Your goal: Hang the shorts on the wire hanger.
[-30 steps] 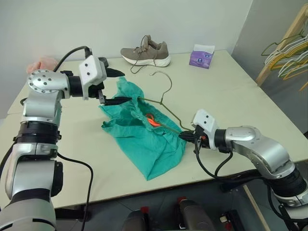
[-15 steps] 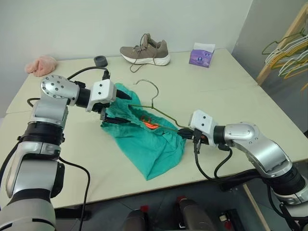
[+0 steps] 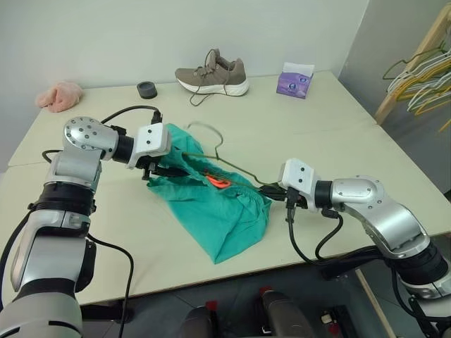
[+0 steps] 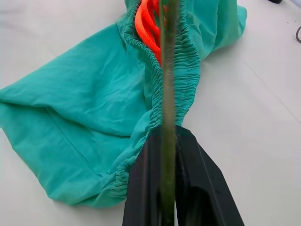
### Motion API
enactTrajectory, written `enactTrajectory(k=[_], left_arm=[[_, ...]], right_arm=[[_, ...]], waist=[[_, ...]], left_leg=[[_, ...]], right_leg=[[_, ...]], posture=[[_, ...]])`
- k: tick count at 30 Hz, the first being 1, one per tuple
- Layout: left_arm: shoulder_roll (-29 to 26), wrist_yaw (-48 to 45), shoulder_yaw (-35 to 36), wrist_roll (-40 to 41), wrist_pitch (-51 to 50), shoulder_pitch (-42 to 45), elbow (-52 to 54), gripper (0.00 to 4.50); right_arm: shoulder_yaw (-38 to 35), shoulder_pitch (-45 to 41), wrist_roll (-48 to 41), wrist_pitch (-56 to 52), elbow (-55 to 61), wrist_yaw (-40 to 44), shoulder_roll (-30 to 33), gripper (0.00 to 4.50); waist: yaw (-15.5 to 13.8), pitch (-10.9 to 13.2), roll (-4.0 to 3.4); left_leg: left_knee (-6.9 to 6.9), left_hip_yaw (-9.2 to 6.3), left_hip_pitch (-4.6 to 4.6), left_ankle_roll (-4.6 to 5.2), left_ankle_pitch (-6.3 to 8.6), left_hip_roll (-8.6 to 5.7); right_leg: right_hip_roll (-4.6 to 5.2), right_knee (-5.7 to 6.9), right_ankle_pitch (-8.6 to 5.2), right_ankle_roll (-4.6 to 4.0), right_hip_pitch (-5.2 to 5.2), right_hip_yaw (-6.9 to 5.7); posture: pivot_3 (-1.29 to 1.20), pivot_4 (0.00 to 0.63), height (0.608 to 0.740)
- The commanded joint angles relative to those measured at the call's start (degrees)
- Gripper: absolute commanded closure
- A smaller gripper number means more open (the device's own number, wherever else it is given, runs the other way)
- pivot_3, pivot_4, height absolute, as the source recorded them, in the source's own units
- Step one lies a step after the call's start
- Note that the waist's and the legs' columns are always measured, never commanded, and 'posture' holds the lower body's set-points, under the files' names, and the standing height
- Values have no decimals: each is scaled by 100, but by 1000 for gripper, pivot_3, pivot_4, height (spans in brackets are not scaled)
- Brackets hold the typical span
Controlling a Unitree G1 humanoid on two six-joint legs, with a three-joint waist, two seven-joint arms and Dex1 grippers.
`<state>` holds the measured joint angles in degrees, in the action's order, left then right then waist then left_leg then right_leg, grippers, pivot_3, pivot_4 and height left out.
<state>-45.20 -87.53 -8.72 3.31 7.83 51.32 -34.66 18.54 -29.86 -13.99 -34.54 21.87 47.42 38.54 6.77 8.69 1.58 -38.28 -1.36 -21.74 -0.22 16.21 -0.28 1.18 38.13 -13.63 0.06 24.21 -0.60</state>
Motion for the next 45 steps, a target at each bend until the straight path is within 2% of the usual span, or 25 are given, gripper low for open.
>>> enactTrajectory(k=[1, 4, 7, 8, 10, 15, 19, 21, 26, 30, 34, 39, 42, 45], left_arm=[[48, -202, 16, 231, -181, -23, 458, 3698], [9, -325, 41, 230, -296, -86, 578, 4314], [-21, -406, 62, 239, -386, -145, 680, 4494], [-33, -407, 63, 236, -409, -168, 707, 4500], [-46, -399, 67, 233, -451, -202, 757, 4500], [-75, -249, 128, 229, -625, -331, 885, 4500], [-85, -56, 193, 258, -743, -382, 933, 4500], [-93, 87, 262, 287, -809, -413, 931, 4500], [-97, 281, 367, 353, -922, -506, 986, 4500], [-86, 351, 360, 391, -955, -563, 1071, 4500], [-63, 400, 347, 411, -971, -559, 1109, 4500], [-43, 457, 335, 421, -949, -532, 1096, 4500], [-46, 495, 361, 461, -983, -559, 1147, 4500], [-47, 602, 410, 480, -982, -587, 1153, 4500]], right_arm=[[-118, -92, -11, 353, 261, 133, -115, 4500], [-94, -79, 71, 489, 251, 251, -104, 4500], [-64, -31, 178, 855, 180, 525, -10, 4500], [-54, -19, 326, 1159, 40, 660, 115, 4121], [-54, -10, 561, 1605, -187, 835, 291, 3739], [-594, 183, 901, 2303, -1001, 952, 932, 2076], [-1205, 687, 528, 1882, -1092, 744, 992, 685], [-1590, 1245, 98, 1270, -707, 465, 732, 24], [-1716, 2013, -649, -162, 518, -594, -446, 24], [-1447, 2180, -659, -782, 845, -1547, -1449, 24], [-1016, 2246, -500, -1022, 825, -1949, -1928, 24], [-883, 2108, -311, -1144, 379, -2500, -2346, 24], [-920, 2021, -216, -1117, 203, -2612, -2374, 930], [-923, 1939, -144, -994, 62, -2641, -2347, 2038]], waist=[[0, 0, -1], [-1, -1, 0], [5, -2, 0], [4, -2, 0], [4, -2, 0], [-27, -2, 0], [-39, -2, 1], [-47, -2, 1], [-10, -4, 3], [-8, -7, 5], [-35, -7, 4], [-45, -10, 9], [-39, -10, 9], [-33, -11, 9]], left_leg=[[0, 0, 0, 0, 0, 0], [-6, 0, -1, 0, 0, -1], [-12, -1, -3, 0, 0, -1], [-12, -1, -3, 0, 0, -1], [-13, -1, -3, 0, 0, -2], [-29, 1, -8, 0, 0, -7], [-46, 2, -15, 10, 6, -6], [-46, 0, -15, 11, 7, -5], [-51, 1, -9, 10, 8, 2], [-53, -2, -2, 10, 9, 3], [-57, 1, -7, 10, 9, -7], [-60, -1, -8, 10, 8, -11], [-60, -1, -8, 10, 9, -10], [-60, -1, -8, 10, 9, -10]], right_leg=[[0, 1, 0, 0, 0, 0], [0, 4, 0, -1, 0, -1], [-1, 5, 0, -1, -1, -1], [-1, 6, 0, -1, -1, -1], [-1, 5, 0, -1, -2, -1], [-1, 6, 3, 3, -5, -1], [0, 8, 5, 5, -5, 1], [0, 8, 5, 5, -6, 0], [11, 47, 5, 5, 3, 8], [9, 62, 4, 5, 5, 8], [8, 63, 4, 5, 9, 8], [7, 63, 4, 5, 8, 6], [7, 65, 4, 5, 8, 6], [7, 64, 4, 5, 8, 6]], posture=[[-204, 107, 740], [-203, 104, 740], [-202, 103, 740], [-202, 103, 740], [-200, 104, 740], [-190, 107, 740], [-188, 111, 740], [-193, 113, 740], [-201, 114, 740], [-199, 112, 740], [-197, 109, 740], [-190, 106, 740], [-188, 105, 740], [-187, 103, 740]])
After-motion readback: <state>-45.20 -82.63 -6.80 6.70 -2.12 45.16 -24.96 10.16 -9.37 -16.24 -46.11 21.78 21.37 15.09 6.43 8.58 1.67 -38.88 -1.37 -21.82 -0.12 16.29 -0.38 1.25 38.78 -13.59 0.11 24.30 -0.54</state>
